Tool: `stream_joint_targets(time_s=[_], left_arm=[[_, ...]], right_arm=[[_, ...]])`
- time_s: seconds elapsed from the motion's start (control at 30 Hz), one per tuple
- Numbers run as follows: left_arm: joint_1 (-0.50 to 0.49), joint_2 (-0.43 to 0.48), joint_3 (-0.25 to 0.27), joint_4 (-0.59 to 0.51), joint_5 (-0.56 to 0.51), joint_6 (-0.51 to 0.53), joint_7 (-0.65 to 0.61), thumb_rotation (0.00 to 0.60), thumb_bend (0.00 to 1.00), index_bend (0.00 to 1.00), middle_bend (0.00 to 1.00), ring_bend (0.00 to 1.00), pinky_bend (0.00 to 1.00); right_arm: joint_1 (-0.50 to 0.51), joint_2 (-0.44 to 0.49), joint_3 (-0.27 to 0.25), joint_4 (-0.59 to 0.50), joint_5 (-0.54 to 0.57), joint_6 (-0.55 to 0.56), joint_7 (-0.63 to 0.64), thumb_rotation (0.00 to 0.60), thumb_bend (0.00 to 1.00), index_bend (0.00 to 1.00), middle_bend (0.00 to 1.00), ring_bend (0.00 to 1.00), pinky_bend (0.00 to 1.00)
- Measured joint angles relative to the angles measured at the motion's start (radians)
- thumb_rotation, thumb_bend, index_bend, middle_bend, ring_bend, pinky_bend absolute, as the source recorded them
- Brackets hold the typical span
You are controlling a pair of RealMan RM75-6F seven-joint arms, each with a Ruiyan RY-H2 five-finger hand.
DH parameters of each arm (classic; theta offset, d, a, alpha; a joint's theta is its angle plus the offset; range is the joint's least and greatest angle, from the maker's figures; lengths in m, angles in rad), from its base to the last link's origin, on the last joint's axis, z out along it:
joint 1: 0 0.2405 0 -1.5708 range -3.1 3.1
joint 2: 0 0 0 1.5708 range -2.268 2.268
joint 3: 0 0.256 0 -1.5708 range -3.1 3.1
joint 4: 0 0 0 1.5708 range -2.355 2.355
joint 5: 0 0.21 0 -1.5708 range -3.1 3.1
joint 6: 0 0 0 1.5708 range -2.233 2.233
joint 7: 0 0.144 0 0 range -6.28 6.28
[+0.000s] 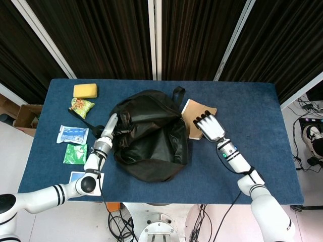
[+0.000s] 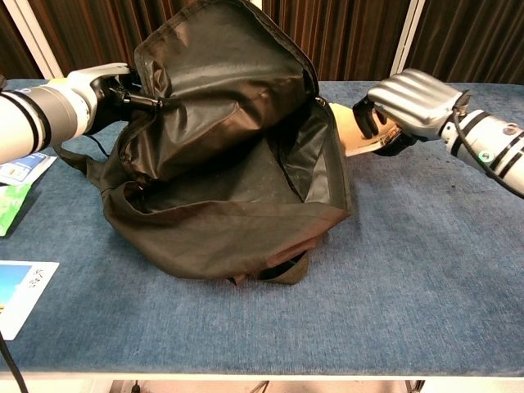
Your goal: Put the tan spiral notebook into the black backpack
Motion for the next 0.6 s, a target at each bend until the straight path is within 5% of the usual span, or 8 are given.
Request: stream_joint_targets(time_s=[0.33,0.6], left_arm=[[0.016,0.041,-0.009,-0.081,-0.024,-0.007,-0.01,0.6,0.53,0.62,0.69,0.57,0.35],[0.01,0.077,-0.032,-0.129,-0.08,-0.036,-0.024,0.6,0.54,0.62,0.69,0.57,0.35]], right_arm=[[-0.11,0.074,-0.024,-0.052,-0.046,0.432,-0.025,0.6,0.5,1.0,0.72,0.58,0.46],[-0.153,0.219,-0.06,-0.242,-0.138,0.709,-0.138,0.6,0.5,1.0,0.72,0.59,0.46]])
